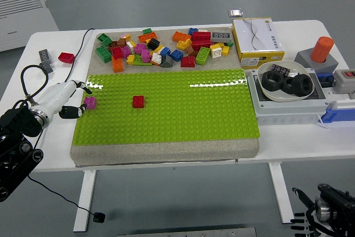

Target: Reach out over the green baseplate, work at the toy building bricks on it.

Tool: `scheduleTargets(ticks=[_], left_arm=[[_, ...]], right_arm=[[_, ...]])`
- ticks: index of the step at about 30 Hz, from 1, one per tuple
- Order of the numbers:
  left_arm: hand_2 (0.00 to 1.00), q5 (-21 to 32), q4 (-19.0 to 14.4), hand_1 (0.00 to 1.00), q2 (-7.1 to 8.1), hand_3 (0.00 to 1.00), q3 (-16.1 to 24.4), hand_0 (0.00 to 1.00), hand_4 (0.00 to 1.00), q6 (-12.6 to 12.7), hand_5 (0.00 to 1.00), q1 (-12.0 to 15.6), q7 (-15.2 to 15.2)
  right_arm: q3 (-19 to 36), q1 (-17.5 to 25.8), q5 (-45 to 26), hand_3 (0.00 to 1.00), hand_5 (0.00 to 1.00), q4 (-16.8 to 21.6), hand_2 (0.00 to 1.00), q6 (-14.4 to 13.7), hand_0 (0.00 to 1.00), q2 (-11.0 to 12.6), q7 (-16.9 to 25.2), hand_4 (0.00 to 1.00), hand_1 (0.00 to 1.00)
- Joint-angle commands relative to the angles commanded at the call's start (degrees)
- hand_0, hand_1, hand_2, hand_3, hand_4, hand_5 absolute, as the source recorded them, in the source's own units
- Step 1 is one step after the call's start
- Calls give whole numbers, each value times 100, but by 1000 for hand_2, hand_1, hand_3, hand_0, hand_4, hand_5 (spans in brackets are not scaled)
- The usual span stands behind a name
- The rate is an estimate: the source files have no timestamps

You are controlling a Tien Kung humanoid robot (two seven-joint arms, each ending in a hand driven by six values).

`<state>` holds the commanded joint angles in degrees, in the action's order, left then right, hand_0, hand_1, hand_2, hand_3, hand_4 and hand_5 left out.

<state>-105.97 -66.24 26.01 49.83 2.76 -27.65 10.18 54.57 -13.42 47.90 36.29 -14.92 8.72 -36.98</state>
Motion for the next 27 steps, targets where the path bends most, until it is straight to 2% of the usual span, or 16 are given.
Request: scheduleTargets(ticks=[1,2,7,8,15,22,25,27], left_arm=[[941,34,-2,956,1,698,1,963,620,-42,2,-17,14],[995,86,-9,976,3,821,-4,976,719,-112,2,-45,35],[995,367,-46,976,31,821,-105,976,719,-394,2,-233,114],[998,407,-39,993,34,852,-136,984,763,-438,2,-285,134],[998,646,203,991,1,833,-359,986,753,-679,2,-664,260],[998,854,414,987,-72,808,-425,989,744,-889,2,-805,379],[998,959,578,987,-118,808,-454,989,744,-911,2,-865,399],[993,1020,694,984,-149,773,-454,993,743,-905,4,-900,401]], right_arm=[[2,-3,4,765,998,0,632,1,551,1,0,935,550],[3,-6,7,766,998,-1,633,1,552,3,0,933,550],[2,-15,7,766,998,-1,633,-1,552,12,0,933,550],[2,-18,10,766,998,0,634,0,552,14,0,932,549],[17,-40,39,764,998,5,634,7,556,23,0,931,549],[18,-51,37,764,998,-4,632,5,554,25,0,931,544],[18,-56,41,764,998,-10,632,8,554,27,0,931,544],[23,-58,51,764,998,-12,633,11,554,28,0,930,544]])
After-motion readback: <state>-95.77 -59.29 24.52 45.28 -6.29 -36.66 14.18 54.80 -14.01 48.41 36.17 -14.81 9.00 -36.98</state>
